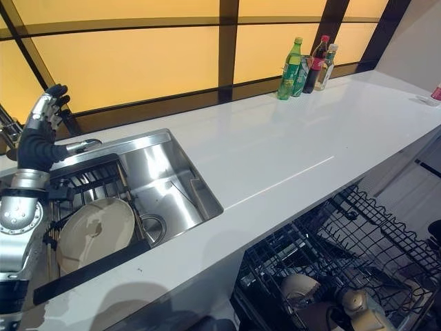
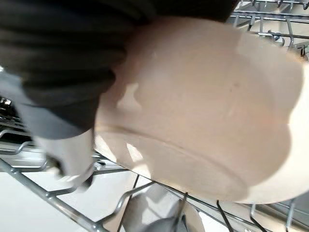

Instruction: Pick up plates and place into dishwasher.

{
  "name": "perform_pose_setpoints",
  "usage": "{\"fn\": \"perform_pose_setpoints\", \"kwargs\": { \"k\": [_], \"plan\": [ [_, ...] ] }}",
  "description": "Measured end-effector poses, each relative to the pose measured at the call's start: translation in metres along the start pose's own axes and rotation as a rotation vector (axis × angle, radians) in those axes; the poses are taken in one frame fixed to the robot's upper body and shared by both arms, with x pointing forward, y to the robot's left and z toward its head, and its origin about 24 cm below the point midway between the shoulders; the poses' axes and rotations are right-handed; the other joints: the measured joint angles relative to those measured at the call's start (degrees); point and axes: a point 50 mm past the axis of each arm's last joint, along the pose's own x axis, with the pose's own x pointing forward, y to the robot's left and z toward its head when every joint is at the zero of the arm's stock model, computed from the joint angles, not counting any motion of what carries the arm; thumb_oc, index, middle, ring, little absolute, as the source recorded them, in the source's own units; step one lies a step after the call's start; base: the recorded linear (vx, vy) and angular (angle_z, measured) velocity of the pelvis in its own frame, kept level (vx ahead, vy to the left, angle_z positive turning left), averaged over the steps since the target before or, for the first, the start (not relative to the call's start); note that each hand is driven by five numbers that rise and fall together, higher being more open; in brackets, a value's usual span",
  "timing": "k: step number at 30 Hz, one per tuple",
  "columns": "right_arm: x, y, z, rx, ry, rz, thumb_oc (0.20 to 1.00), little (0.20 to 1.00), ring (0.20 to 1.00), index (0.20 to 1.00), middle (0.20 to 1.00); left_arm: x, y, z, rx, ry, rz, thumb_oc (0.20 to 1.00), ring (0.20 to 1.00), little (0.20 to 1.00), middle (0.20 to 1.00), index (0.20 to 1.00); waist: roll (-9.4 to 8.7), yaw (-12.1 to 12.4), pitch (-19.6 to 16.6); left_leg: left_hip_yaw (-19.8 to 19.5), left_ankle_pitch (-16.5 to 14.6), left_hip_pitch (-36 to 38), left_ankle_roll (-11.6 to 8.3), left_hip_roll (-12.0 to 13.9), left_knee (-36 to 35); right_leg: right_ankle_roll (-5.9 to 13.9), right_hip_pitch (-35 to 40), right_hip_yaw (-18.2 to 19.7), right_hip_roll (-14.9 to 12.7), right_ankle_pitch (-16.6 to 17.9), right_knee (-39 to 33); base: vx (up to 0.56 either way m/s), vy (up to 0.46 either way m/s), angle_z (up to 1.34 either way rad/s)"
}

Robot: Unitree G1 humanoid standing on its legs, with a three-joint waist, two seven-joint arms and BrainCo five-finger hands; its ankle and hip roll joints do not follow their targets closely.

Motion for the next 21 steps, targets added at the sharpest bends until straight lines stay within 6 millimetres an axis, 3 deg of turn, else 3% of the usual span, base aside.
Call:
{"fn": "perform_pose_setpoints", "kwargs": {
  "k": [6, 14, 21],
  "plan": [
    [-0.014, -0.011, 0.003, 0.029, -0.034, -0.108, 1.0, 1.0, 1.0, 1.0, 1.0, 0.0, 0.003, 0.001, 0.01, -0.002, -0.005, 1.0, 1.0, 1.0, 1.0, 1.0, 1.25, -0.26, 0.63, -0.06, -0.11, 0.78, -0.01, -0.2, -0.19, 0.39, 0.76, 0.03, -0.14, -0.46, -0.06, 0.0, 0.0, 0.0],
    [-0.063, -0.067, 0.008, 0.025, -0.111, -0.402, 1.0, 1.0, 1.0, 1.0, 1.0, -0.018, 0.02, -0.016, 0.068, 0.099, 0.024, 1.0, 1.0, 1.0, 1.0, 1.0, 2.45, -2.05, 0.85, 0.7, -0.39, 0.69, 0.16, -0.09, -0.21, 0.43, 0.23, 1.05, 0.03, -0.64, -0.05, 0.0, 0.026, -0.05],
    [-0.089, -0.091, 0.022, -0.061, -0.152, -0.528, 1.0, 1.0, 1.0, 1.0, 1.0, -0.026, 0.03, -0.02, 0.091, 0.129, 0.039, 1.0, 1.0, 1.0, 1.0, 1.0, 2.42, -3.15, 0.56, 1.48, -0.59, 0.73, 0.16, -0.05, -0.19, 0.17, -0.17, 1.78, 0.23, -0.45, 0.02, 0.0, 0.013, -0.06]
  ]
}}
